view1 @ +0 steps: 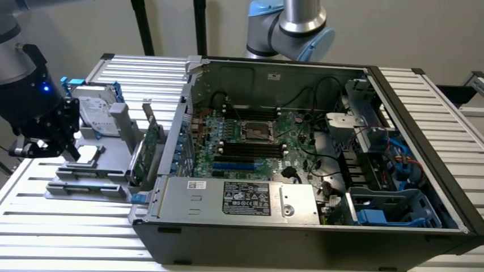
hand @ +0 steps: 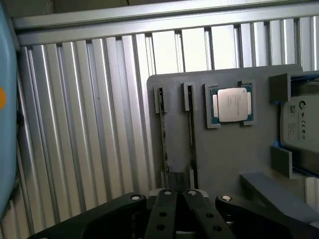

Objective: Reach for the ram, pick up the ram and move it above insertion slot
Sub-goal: 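Pick up the ram and move it above insertion slot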

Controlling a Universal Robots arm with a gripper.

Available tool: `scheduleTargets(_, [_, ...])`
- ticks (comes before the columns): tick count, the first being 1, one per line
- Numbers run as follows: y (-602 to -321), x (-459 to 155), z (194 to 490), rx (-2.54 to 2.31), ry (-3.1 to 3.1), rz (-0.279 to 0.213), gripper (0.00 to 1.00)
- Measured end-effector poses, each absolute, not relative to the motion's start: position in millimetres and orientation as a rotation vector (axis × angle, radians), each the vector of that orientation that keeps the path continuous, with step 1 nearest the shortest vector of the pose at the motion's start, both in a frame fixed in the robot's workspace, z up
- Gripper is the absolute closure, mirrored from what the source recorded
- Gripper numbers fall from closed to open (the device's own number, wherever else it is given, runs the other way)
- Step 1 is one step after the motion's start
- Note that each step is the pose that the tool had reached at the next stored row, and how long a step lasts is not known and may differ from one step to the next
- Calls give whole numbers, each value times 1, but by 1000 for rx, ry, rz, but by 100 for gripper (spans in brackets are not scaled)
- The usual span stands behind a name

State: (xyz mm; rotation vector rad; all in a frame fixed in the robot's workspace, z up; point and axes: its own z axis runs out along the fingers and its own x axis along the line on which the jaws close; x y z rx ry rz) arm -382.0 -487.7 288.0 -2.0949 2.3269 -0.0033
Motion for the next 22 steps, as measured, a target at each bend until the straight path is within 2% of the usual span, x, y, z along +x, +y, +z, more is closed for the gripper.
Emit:
scheduleTargets(7, [-488, -384, 287, -2170, 2288, 29, 89])
scheduleTargets(11, [-488, -384, 287, -2202, 2258, 30, 88])
scheduleTargets(14, [-488, -384, 285, -2211, 2249, 29, 70])
scheduleTargets(16, [-488, -384, 282, -2213, 2248, 29, 70])
scheduleTargets(17, [-488, -384, 280, -2214, 2248, 29, 64])
scheduleTargets(22, [-488, -384, 271, -2214, 2248, 28, 64])
